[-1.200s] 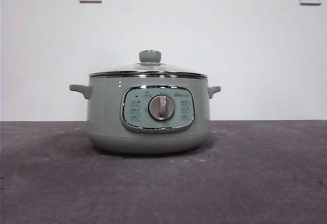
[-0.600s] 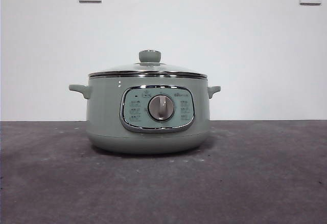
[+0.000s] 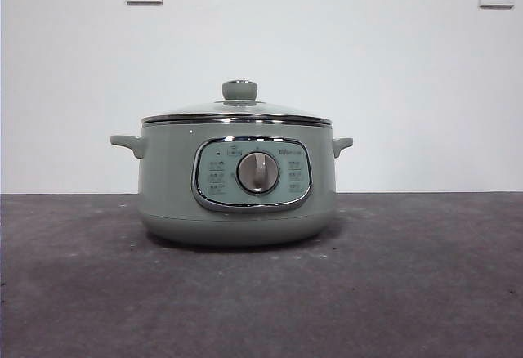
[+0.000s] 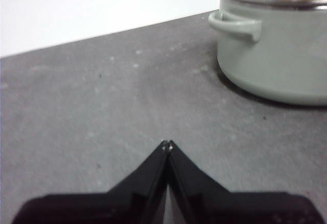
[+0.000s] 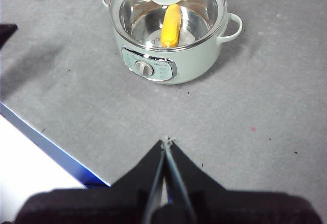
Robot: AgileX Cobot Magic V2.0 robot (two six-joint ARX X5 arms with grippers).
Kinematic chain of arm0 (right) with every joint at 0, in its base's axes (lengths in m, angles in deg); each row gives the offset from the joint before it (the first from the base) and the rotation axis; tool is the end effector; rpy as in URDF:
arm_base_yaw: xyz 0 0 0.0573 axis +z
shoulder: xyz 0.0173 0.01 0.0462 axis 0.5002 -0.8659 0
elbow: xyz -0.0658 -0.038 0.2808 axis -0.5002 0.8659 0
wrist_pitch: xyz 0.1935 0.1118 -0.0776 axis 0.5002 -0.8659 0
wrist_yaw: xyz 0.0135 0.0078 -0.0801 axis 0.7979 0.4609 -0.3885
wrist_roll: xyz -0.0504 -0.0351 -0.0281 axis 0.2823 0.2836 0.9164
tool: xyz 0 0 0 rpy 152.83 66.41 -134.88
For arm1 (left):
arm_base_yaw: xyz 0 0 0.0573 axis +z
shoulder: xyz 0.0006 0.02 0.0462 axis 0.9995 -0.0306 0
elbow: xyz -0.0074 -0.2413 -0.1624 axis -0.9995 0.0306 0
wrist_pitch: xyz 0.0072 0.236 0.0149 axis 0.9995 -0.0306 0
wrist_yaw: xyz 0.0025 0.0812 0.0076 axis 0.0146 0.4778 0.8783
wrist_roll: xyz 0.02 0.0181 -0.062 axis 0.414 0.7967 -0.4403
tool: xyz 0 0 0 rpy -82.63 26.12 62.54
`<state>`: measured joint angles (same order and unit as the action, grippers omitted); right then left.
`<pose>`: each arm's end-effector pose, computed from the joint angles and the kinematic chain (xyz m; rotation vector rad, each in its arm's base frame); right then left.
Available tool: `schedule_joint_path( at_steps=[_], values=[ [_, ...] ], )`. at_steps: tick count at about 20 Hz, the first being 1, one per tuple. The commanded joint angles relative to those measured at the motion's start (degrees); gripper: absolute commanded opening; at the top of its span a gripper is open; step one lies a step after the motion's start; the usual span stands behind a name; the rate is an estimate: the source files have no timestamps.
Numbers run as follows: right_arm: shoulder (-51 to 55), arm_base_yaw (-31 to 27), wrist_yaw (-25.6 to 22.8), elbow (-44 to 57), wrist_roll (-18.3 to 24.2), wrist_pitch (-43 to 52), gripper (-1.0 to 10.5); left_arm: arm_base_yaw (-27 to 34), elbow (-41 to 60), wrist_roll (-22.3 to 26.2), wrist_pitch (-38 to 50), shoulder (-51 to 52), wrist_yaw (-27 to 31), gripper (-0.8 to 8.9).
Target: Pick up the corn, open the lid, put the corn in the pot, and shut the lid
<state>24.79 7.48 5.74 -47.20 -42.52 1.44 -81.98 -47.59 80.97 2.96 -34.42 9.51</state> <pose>0.0533 0.0407 0.4404 -0.2028 0.6699 0.6151 0.0701 -0.0039 0.1492 0.1419 0.2020 -0.1430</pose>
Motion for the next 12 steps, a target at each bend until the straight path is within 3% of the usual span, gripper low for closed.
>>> schedule_joint_path(
  at_steps=[1, 12],
  values=[
    [-0.3, 0.0, -0.3, 0.3, 0.1, -1.5, 0.0, 0.2, 0.7, -1.7, 1.5, 0.3, 0.0, -0.04],
    [-1.9, 0.0, -0.7, 0.3, 0.1, -1.5, 0.0, 0.2, 0.7, -2.6, 1.3, -1.1, -0.1, -0.03]
  ],
)
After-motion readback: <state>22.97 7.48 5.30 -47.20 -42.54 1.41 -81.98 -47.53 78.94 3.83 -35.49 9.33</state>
